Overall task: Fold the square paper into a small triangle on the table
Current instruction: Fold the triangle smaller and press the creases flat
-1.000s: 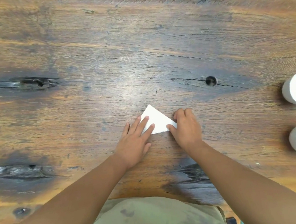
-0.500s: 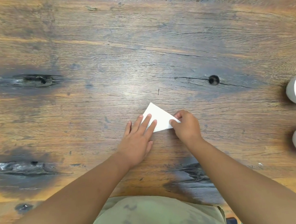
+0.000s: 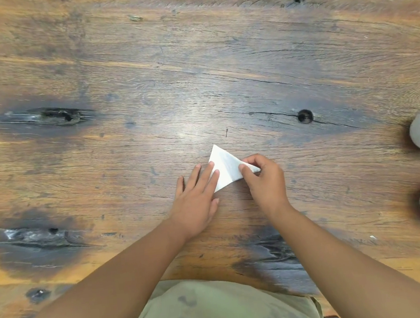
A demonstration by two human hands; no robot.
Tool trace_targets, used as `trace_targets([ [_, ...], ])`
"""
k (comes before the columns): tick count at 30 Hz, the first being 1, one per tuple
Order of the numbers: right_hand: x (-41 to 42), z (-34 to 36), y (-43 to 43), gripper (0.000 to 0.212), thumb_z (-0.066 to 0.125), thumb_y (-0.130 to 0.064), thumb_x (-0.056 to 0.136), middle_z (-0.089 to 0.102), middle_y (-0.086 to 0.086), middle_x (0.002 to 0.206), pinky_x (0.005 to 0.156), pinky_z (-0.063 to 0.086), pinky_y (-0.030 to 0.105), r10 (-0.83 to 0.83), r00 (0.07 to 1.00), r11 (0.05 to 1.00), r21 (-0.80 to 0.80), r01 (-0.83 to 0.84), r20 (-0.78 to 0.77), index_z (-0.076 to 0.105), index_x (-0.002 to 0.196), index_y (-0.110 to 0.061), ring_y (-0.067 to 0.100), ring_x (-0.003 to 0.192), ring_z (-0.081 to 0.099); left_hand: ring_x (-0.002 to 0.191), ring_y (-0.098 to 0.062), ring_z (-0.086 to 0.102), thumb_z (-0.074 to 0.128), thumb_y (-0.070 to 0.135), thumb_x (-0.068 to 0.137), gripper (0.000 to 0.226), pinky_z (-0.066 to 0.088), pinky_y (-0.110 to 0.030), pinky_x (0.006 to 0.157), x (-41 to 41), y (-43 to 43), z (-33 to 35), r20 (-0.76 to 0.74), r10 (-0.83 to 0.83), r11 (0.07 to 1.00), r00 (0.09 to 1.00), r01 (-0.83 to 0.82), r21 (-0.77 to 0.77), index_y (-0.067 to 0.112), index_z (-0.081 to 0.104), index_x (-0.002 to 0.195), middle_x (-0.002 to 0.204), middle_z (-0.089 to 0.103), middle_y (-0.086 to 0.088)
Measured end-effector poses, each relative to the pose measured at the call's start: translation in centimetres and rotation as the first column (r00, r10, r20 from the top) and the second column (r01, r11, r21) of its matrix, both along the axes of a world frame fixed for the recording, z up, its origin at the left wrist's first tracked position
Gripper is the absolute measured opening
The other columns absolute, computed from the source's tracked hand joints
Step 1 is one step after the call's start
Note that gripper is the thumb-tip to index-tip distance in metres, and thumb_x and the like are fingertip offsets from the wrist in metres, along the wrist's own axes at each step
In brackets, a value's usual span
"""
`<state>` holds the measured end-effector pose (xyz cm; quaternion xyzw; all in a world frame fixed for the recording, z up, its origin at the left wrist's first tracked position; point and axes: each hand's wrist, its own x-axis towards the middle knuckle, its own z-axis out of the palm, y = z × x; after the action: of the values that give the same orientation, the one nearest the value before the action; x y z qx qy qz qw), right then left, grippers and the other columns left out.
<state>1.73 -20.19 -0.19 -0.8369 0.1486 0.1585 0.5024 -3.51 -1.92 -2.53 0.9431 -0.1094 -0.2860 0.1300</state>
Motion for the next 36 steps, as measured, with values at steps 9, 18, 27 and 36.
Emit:
trace_targets([
  [9,-1.7,0.2,2.3,0.035,0.063,-0.019,0.093,0.063,-0.002,0.133,0.103,0.048,0.036,0.409,0.907,0.901,-0.197,-0.386,0.096,0.064,0.128,-0.015,0.014,0.121,0.058,0.152,-0.02,-0.014,0.032,0.045,0.102,0.069,0.007,-0.055,0.121,-4.4,3.3,0.3,-0.021,-0.041,0.998,0.999,0.042,0.039,0.021,-0.001,0.158,0.166,-0.014,0.005],
  [18,-3.0,-1.2,3.6,0.059,0.056,-0.033,0.097,0.031,0.007,0.159,0.121,0.021,0.04,0.772,0.632,0.542,-0.454,-0.707,-0.062,0.038,0.149,-0.012,0.025,0.147,0.024,0.152,-0.022,-0.014,0.031,0.044,0.104,0.07,0.001,-0.053,0.122,-5.2,3.7,0.4,-0.011,-0.063,0.996,0.998,0.064,0.063,0.022,-0.008,0.157,0.165,-0.016,0.006],
  [27,-3.7,-2.1,2.8,0.063,0.047,-0.029,0.1,0.006,0.006,0.166,0.123,0.01,0.045,0.85,0.514,0.394,-0.51,-0.764,-0.115,0.021,0.155,-0.013,0.022,0.153,0.005,0.152,-0.021,-0.01,0.03,0.045,0.103,0.068,0.005,-0.052,0.122,-5.2,3.9,0.1,-0.002,-0.072,0.996,0.997,0.072,0.056,0.022,-0.004,0.158,0.166,-0.013,0.007],
  [36,-3.3,-2.4,1.9,0.068,0.053,-0.031,0.096,0.006,0.0,0.166,0.124,-0.001,0.038,0.868,0.49,0.389,-0.502,-0.773,-0.082,0.022,0.155,-0.016,0.017,0.153,0.003,0.152,-0.018,-0.008,0.031,0.055,0.099,0.073,0.007,-0.053,0.122,-2.6,4.7,0.3,0.023,-0.041,0.998,0.999,0.041,-0.038,0.026,-0.001,0.158,0.166,-0.009,0.011],
])
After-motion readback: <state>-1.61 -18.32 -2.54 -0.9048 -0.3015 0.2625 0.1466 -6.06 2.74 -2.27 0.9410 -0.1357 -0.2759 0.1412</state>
